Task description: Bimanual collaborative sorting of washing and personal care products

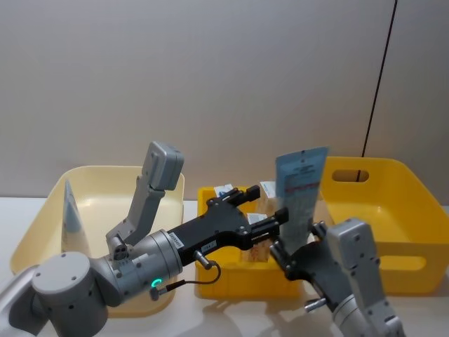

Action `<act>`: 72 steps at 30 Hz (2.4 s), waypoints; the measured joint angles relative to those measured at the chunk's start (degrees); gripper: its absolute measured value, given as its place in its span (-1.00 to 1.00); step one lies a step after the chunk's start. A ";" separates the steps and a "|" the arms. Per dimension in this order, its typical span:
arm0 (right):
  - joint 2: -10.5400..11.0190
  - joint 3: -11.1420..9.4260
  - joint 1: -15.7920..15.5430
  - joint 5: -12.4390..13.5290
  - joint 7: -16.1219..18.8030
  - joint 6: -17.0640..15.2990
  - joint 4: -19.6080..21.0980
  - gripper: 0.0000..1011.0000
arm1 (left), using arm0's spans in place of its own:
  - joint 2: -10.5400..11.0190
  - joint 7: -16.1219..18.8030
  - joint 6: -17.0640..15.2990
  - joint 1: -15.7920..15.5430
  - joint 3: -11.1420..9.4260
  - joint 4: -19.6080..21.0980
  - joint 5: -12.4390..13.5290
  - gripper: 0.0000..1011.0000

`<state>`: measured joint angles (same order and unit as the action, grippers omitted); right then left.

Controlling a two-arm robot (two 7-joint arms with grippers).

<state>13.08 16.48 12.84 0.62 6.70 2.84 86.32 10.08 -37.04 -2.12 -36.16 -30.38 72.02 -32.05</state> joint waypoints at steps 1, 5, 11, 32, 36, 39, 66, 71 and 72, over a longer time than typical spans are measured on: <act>-0.12 -0.34 0.09 -0.41 -0.74 0.05 -0.06 0.32 | 0.00 0.00 0.00 0.00 0.00 0.00 0.00 0.54; -0.41 -1.08 0.45 -1.13 -2.21 0.26 -0.30 0.32 | 0.00 0.01 0.00 0.00 0.00 0.00 0.01 0.79; -1.08 -3.17 1.91 -2.85 -5.87 1.18 -1.08 0.32 | 0.00 0.04 0.00 0.00 0.00 0.00 0.01 0.98; -3.56 -9.07 6.17 -8.02 -16.32 -3.07 -2.53 0.32 | 0.00 0.04 0.00 0.00 0.00 -0.01 0.02 0.98; -3.68 -9.29 6.33 -8.64 -16.58 -5.13 -2.24 0.32 | 0.00 0.04 0.00 0.00 0.00 0.00 0.01 0.98; -3.75 -9.33 6.46 -9.16 -16.60 -7.14 -1.87 0.32 | 0.00 0.03 0.00 0.00 0.00 0.00 0.02 0.98; -5.66 -9.42 7.56 -12.85 -17.14 -18.39 -4.01 0.36 | 0.00 0.03 0.00 0.00 0.00 0.00 0.01 0.99; -6.00 -9.56 7.65 -13.15 -17.53 -18.90 -4.55 0.60 | 0.00 0.03 0.00 0.00 0.00 0.00 0.01 0.98; -6.03 -9.59 7.67 -13.18 -17.60 -18.96 -4.61 0.65 | 0.00 0.03 0.00 0.00 0.00 0.00 0.01 0.98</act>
<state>7.05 6.89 20.51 -12.56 -10.90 -16.11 81.71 10.08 -37.01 -2.12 -36.16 -30.38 72.01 -32.04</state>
